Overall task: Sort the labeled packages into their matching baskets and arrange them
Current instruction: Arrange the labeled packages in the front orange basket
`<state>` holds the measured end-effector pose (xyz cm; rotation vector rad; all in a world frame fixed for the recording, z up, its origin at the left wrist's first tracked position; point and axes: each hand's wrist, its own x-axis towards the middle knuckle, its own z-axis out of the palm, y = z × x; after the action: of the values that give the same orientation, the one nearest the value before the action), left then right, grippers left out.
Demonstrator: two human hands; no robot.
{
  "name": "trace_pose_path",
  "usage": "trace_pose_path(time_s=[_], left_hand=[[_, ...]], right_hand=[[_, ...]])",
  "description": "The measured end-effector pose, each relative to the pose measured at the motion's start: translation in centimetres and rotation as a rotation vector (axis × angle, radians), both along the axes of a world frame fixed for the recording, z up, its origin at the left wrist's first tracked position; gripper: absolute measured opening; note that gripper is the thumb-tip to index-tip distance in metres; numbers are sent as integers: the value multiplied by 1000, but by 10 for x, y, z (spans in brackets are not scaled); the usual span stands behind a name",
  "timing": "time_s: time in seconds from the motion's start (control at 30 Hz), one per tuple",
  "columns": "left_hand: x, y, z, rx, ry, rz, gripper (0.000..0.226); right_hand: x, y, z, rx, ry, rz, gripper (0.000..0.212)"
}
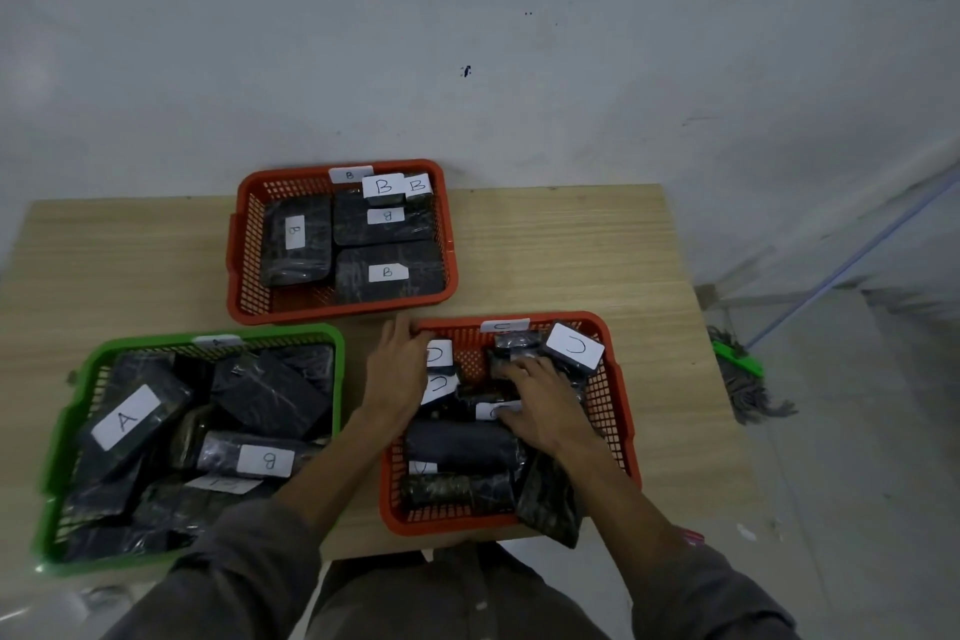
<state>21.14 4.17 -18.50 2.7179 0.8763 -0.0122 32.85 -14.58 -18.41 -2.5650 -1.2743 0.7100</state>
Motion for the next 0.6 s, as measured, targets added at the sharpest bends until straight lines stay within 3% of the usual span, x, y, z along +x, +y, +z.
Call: trace_pose_path(time_s=[0.1,0.2,0.27,0.37,0.43,0.5,0.6], left_hand=[[1,1,-2,61,-1,-36,33],[10,0,1,24,-126,-105,24],[19,-3,4,-67,-209,-178,20],[37,-15,6,-274,-239,-243,21],[47,-25,6,-386,-166,-283,26],[53,-32,3,-477,32,-365,35],[55,-38,-4,-425,343,-496,53]], right_hand=[[1,-10,10,251,-54,-184,29],[10,-24,18,485,-194,-507,18],[23,-36,21,521,-229,-695,20],[38,-50,20,352,-113,-671,47],[43,-55,17,218,-19,-583,63],[45,-56,16,182,14,-549,68],[47,-55,14,171,92,-545,73]])
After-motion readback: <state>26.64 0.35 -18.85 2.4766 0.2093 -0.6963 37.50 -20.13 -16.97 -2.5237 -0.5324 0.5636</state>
